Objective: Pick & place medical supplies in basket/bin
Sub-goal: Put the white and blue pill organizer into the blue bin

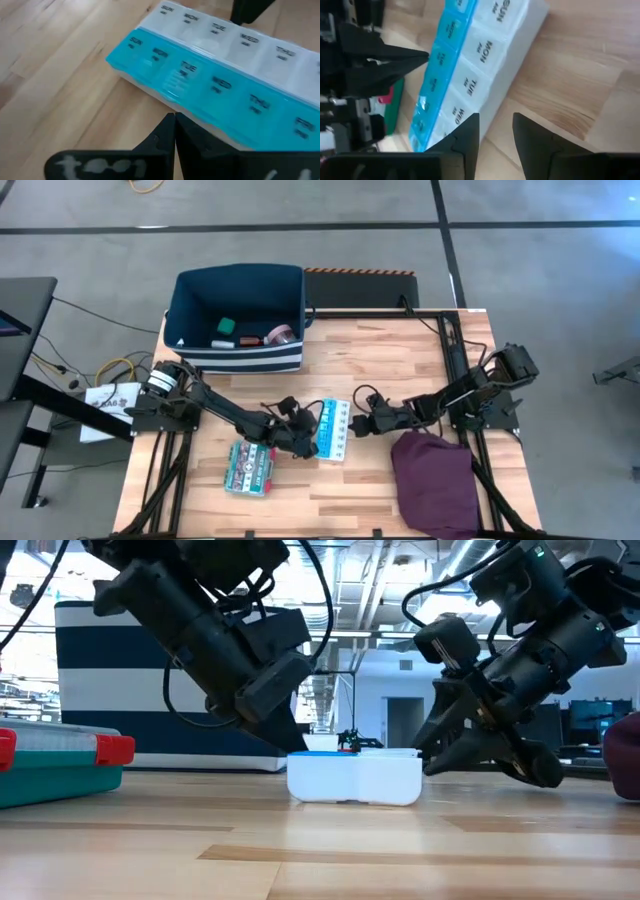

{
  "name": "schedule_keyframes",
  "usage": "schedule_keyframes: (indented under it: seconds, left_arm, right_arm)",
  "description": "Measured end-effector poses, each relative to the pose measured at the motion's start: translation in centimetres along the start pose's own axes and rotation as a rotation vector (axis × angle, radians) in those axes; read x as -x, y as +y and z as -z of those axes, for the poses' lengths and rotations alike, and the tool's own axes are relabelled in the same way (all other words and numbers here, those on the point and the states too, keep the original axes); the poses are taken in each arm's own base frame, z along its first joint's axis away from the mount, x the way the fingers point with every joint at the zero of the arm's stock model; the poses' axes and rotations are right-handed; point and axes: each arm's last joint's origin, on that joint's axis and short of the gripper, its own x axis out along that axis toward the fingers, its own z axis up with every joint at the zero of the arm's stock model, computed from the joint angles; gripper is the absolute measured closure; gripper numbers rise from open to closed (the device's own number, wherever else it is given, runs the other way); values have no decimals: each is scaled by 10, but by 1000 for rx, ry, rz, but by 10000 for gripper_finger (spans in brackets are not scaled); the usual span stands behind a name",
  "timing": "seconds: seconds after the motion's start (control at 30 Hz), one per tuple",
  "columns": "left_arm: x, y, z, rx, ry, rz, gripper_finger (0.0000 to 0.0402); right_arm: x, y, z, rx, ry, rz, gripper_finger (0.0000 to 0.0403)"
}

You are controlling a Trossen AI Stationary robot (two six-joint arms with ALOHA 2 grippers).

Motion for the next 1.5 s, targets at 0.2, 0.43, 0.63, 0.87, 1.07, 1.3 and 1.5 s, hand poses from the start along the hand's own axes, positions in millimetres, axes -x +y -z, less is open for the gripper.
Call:
schedule_keyframes:
  seconds: [0.2, 0.43, 0.63, 0.87, 1.07, 1.3, 1.5]
  left_arm:
    - [0, 0, 0, -9, 6, 9, 401]
    - [-1, 0, -1, -8, -2, 12, 401]
    - [-1, 0, -3, -8, -18, 9, 401]
    - [0, -4, -7, -8, -70, 27, 401]
    - [0, -5, -7, 1, -55, 49, 401]
    - [-14, -12, 2, 68, -85, 59, 402]
    - [-28, -18, 11, 82, -89, 85, 402]
  right_arm:
    - [0, 0, -1, 15, 35, -11, 252]
    - [-1, 0, -6, -21, 8, -10, 196]
    - [-2, -1, -9, -36, -8, -4, 175]
    - [-2, 2, -11, -40, -19, -39, 179]
    - [-2, 2, -14, -46, -30, -40, 179]
    - [-2, 0, -14, -93, -83, -14, 187]
    - [-1, -6, -9, -118, -61, 65, 196]
